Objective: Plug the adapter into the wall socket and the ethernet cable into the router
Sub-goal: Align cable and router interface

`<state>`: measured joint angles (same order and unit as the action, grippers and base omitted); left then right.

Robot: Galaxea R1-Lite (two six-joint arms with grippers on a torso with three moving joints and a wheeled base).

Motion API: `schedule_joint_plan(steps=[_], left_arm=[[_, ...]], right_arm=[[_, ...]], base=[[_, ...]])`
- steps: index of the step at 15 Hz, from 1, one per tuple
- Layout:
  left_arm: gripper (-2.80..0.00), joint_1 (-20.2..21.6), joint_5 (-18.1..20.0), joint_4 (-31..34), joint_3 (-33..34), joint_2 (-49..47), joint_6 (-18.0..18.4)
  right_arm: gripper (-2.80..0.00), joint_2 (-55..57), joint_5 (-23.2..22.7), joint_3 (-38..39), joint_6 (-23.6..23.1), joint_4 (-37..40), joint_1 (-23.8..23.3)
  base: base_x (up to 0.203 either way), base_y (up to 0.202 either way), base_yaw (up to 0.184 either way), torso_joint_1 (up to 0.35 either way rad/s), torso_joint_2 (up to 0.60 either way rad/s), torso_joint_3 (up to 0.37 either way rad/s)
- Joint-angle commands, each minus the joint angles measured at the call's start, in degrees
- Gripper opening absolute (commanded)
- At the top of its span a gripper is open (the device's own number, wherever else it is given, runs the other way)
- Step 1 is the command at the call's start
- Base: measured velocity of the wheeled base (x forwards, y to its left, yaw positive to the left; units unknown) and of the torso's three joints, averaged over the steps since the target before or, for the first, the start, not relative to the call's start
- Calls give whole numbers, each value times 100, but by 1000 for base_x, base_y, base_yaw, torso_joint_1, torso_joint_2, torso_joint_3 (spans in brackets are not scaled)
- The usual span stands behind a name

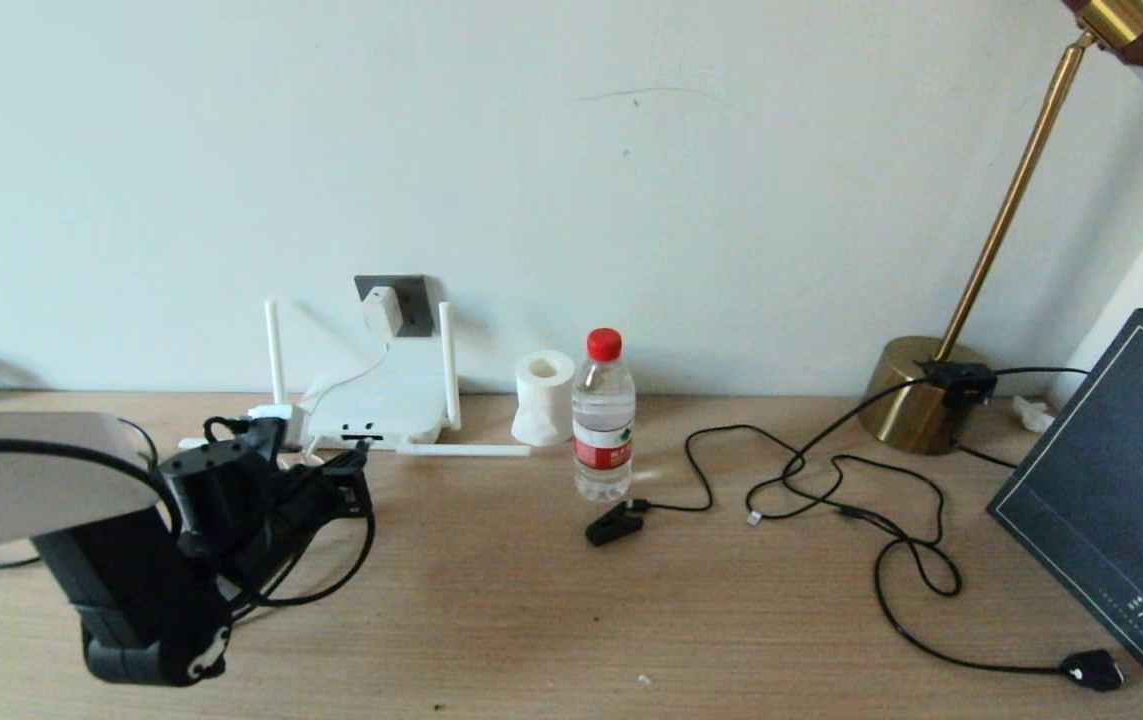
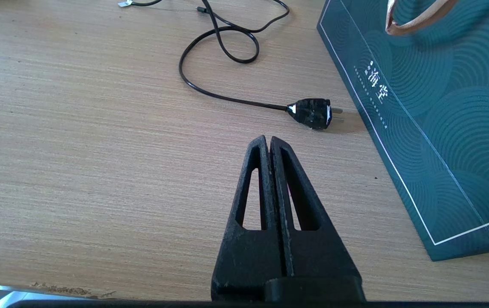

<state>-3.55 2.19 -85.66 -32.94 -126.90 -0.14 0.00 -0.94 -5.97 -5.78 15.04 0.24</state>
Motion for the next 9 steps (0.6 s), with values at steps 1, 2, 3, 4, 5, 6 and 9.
schedule_joint_plan(steps=[1,2,3,4,5,6,9], left_arm=[[-280,-5,0,-47,-3,-10,-4],[-280,-5,0,-47,-20,-12,-4],[-280,-5,0,-47,-28,-42,-4],[-280,-5,0,-47,-29,-45,-4],[-280,-5,0,-47,-46,-45,-4],[-280,-5,0,-47,-62,-54,-4],[-280,-5,0,-38,-64,-54,-4]], right_arm=[[-280,9,4,0,-10,8,2],[-280,9,0,0,-5,8,2],[-280,9,5,0,-2,8,2],[-280,9,6,0,-2,8,2],[-280,9,-3,0,-2,8,2],[-280,9,-3,0,-2,8,2],[-280,9,-3,0,-2,8,2]], base=[[0,0,0,0,0,0],[0,0,0,0,0,0],[0,0,0,0,0,0],[0,0,0,0,0,0],[0,0,0,0,0,0],[0,0,0,0,0,0],[0,0,0,0,0,0]])
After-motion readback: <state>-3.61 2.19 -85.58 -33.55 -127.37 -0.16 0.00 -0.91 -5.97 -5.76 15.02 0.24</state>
